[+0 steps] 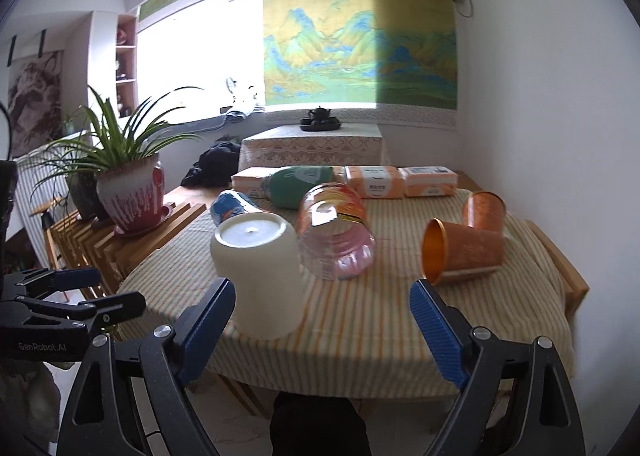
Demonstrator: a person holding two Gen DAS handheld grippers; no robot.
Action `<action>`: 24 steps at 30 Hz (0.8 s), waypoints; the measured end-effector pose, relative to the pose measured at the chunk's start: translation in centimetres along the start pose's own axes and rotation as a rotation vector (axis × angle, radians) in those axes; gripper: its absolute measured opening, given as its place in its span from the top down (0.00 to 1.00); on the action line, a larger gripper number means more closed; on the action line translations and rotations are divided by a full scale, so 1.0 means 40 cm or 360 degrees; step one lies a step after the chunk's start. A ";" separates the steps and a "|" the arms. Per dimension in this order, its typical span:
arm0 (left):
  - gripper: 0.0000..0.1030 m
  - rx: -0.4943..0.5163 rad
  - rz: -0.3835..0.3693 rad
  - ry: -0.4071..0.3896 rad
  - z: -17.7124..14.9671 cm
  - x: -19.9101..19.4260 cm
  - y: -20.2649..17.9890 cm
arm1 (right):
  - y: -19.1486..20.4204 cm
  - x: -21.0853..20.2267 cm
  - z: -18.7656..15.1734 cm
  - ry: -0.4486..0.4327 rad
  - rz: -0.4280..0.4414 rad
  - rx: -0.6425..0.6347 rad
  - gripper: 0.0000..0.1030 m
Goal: Flip cup upside down
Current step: 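Open the left gripper and withdraw it from the white cup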
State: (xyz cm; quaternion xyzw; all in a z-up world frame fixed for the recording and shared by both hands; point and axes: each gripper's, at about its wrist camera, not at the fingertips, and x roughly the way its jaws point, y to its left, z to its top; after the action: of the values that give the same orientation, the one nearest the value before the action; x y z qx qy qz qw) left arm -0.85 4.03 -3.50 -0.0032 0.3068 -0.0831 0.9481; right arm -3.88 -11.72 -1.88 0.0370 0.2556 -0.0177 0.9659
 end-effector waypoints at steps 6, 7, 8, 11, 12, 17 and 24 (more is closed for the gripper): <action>0.01 0.0063 0.0133 -0.0255 0.007 -0.077 -0.063 | -0.027 -0.052 0.003 -0.0050 -0.0108 0.0055 0.16; 0.01 0.0065 0.0154 -0.0285 0.008 -0.087 -0.072 | -0.031 -0.058 0.004 -0.0057 -0.0112 0.0063 0.16; 0.01 0.0064 0.0167 -0.0304 0.010 -0.095 -0.077 | -0.037 -0.065 0.003 -0.0067 -0.0118 0.0073 0.16; 0.01 0.0079 0.0203 -0.0338 0.010 -0.113 -0.092 | -0.047 -0.081 0.003 -0.0101 -0.0152 0.0095 0.14; 0.01 0.0085 0.0214 -0.0347 0.010 -0.117 -0.096 | -0.051 -0.086 0.003 -0.0113 -0.0159 0.0106 0.11; 0.01 0.0107 0.0220 -0.0354 0.013 -0.125 -0.107 | -0.065 -0.101 0.003 -0.0146 -0.0187 0.0134 0.09; 0.01 0.0098 0.0220 -0.0369 0.015 -0.128 -0.110 | -0.061 -0.117 0.003 -0.0186 -0.0227 0.0109 0.06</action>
State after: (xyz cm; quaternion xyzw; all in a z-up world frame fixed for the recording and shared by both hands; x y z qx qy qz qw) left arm -5.27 0.47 0.23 0.0376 0.1919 -0.0260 0.9803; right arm -8.01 -14.07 0.37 0.0508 0.2000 -0.0973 0.9736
